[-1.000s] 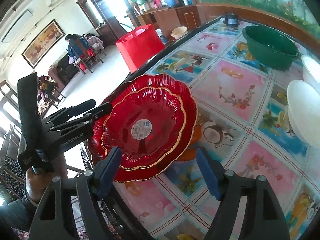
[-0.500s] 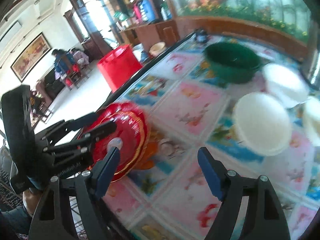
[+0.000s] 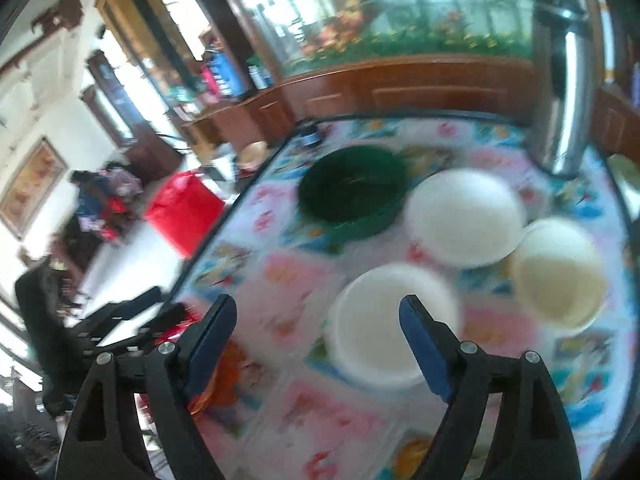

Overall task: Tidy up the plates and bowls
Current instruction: 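Lower the red plate stack onto the table and open the left tool, then reach the left tool to the green basin and grip its rim, then lift the green basin with the left tool while the right tool approaches a white plate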

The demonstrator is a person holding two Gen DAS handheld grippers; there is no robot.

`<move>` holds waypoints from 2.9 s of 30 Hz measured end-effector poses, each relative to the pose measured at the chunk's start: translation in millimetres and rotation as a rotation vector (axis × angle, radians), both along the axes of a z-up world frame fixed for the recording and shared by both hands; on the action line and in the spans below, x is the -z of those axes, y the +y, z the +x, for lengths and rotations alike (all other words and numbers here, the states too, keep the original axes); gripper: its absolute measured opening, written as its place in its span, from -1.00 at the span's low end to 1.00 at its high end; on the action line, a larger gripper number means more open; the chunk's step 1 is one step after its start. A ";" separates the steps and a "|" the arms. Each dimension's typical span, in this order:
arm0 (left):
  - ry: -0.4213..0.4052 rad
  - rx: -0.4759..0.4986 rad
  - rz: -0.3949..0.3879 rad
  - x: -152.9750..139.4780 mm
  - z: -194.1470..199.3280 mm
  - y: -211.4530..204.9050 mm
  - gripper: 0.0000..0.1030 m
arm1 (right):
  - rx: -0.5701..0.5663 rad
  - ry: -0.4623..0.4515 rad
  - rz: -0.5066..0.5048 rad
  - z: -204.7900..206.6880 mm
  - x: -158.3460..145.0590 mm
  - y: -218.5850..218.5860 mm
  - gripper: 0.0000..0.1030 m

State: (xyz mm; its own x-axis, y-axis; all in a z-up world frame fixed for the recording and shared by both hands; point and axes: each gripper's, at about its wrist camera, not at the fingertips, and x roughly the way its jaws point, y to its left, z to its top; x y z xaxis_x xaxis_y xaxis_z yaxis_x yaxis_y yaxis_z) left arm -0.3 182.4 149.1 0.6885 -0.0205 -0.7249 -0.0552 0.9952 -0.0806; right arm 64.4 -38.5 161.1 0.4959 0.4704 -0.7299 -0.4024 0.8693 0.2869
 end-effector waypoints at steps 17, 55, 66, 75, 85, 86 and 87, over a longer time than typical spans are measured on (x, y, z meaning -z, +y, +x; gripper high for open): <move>0.056 -0.060 -0.011 18.4 101.5 14.1 0.08 | -0.082 -0.046 -0.095 75.1 16.7 30.9 0.60; 0.222 -0.090 -0.026 98.5 222.2 21.9 0.08 | -0.103 0.098 -0.238 201.8 99.8 60.2 -0.05; 0.233 -0.115 -0.063 104.8 230.2 23.2 0.06 | -0.108 0.086 -0.225 200.5 97.5 62.2 -0.20; 0.246 -0.118 -0.033 105.9 228.1 29.0 -0.67 | -0.115 0.053 -0.268 188.4 95.6 67.1 -0.26; 0.276 -0.125 -0.064 107.2 222.1 34.7 -0.68 | -0.081 0.162 -0.166 199.0 108.7 66.1 -0.21; 0.278 -0.127 -0.069 107.4 222.3 35.3 -0.68 | -0.085 0.158 -0.173 197.8 108.5 67.0 -0.21; 0.279 -0.128 -0.072 107.6 223.2 35.9 -0.68 | -0.093 0.158 -0.183 197.8 108.8 67.9 -0.21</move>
State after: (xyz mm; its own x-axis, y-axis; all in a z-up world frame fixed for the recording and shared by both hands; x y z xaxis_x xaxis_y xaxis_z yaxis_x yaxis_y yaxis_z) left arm 222.9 218.3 41.5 0.4631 -0.0049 -0.8863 -0.2095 0.9711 -0.1148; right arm 262.3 29.4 52.3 0.3295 0.3613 -0.8723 -0.4454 0.8741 0.1938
